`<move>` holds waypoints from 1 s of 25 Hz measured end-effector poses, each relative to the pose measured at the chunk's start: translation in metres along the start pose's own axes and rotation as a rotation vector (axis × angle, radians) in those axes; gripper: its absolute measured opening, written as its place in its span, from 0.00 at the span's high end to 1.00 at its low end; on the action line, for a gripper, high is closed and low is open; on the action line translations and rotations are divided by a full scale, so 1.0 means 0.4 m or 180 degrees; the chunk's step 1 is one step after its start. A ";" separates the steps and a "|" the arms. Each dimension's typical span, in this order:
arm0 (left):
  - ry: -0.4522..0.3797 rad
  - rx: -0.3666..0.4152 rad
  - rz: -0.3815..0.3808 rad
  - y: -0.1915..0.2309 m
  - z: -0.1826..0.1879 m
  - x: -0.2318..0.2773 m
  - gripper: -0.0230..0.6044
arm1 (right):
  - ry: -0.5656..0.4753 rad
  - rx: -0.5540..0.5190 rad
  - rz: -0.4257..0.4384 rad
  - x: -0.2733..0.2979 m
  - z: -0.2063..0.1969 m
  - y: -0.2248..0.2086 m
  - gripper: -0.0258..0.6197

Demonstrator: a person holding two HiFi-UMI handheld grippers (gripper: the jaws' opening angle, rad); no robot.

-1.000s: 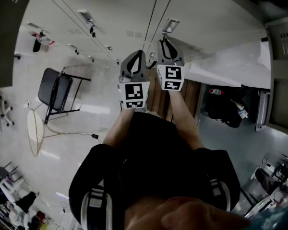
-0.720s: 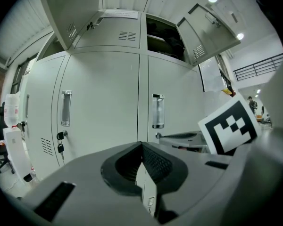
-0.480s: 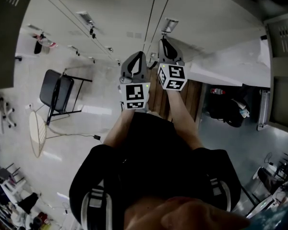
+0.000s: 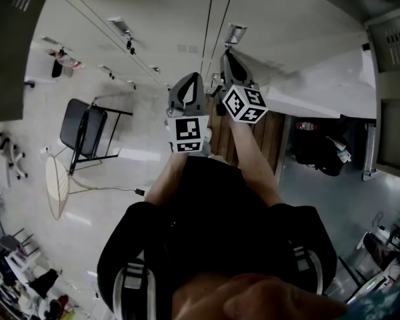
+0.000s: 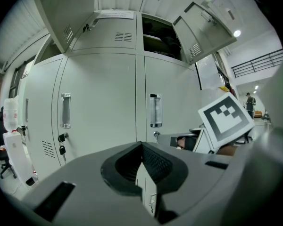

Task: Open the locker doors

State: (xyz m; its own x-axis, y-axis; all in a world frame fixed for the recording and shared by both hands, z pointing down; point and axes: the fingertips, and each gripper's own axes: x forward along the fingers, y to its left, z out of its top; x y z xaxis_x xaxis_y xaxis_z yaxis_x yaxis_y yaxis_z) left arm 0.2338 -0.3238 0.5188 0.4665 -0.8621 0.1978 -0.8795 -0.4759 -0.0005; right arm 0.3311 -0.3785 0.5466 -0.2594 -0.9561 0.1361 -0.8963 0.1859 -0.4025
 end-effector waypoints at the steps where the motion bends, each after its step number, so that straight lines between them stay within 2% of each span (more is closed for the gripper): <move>1: 0.0002 0.0005 -0.0001 -0.001 0.000 -0.001 0.95 | -0.0029 0.0108 0.0017 -0.001 0.000 -0.001 0.89; 19: 0.0004 0.0067 0.0022 -0.003 0.006 -0.023 0.95 | -0.0537 0.1883 0.0210 -0.010 -0.002 -0.021 0.90; 25: 0.0001 0.0080 0.0033 -0.005 0.008 -0.032 0.95 | -0.0758 0.2637 0.0334 -0.013 -0.004 -0.026 0.90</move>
State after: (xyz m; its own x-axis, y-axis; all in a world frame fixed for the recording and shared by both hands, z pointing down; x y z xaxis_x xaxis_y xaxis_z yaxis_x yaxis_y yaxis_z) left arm 0.2297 -0.3124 0.5130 0.4573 -0.8670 0.1980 -0.8816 -0.4712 -0.0271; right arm 0.3412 -0.3750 0.5516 -0.1609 -0.9824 -0.0946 -0.2975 0.1397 -0.9444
